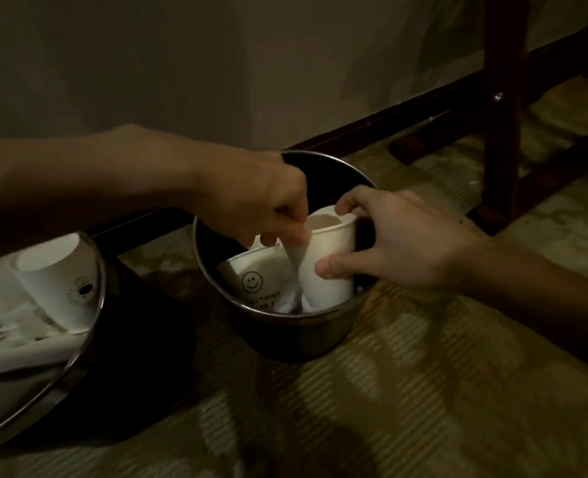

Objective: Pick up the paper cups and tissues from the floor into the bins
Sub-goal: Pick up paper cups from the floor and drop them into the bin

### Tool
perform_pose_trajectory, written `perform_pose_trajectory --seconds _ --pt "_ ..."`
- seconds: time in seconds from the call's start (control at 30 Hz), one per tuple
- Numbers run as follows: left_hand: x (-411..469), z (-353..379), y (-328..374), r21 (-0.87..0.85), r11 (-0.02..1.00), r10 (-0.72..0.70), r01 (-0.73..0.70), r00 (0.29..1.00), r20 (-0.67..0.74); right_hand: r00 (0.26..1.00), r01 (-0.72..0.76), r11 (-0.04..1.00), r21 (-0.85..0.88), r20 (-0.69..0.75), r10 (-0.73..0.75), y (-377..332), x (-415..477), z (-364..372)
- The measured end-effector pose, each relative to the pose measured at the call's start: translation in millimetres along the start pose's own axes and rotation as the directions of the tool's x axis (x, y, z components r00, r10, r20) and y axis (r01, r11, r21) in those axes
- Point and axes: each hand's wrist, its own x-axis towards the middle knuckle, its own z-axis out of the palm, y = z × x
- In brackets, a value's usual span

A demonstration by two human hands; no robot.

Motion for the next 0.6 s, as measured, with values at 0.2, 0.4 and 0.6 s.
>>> perform_pose_trajectory --seconds 0.2,0.4,0.6 --pt "20 46 -17 0.025 0.997 0.067 -0.07 0.991 0.114 0.991 0.02 0.959 -0.284 0.134 0.019 -4 7 24" --pt "25 46 -33 -0.101 0.992 0.09 -0.077 0.988 0.127 0.99 -0.002 0.972 -0.236 0.137 0.035 -9 3 25" --pt "24 26 5 -0.29 0.913 0.184 -0.287 0.925 -0.334 0.971 0.069 0.997 -0.047 -0.227 -0.078 -6 -40 3"
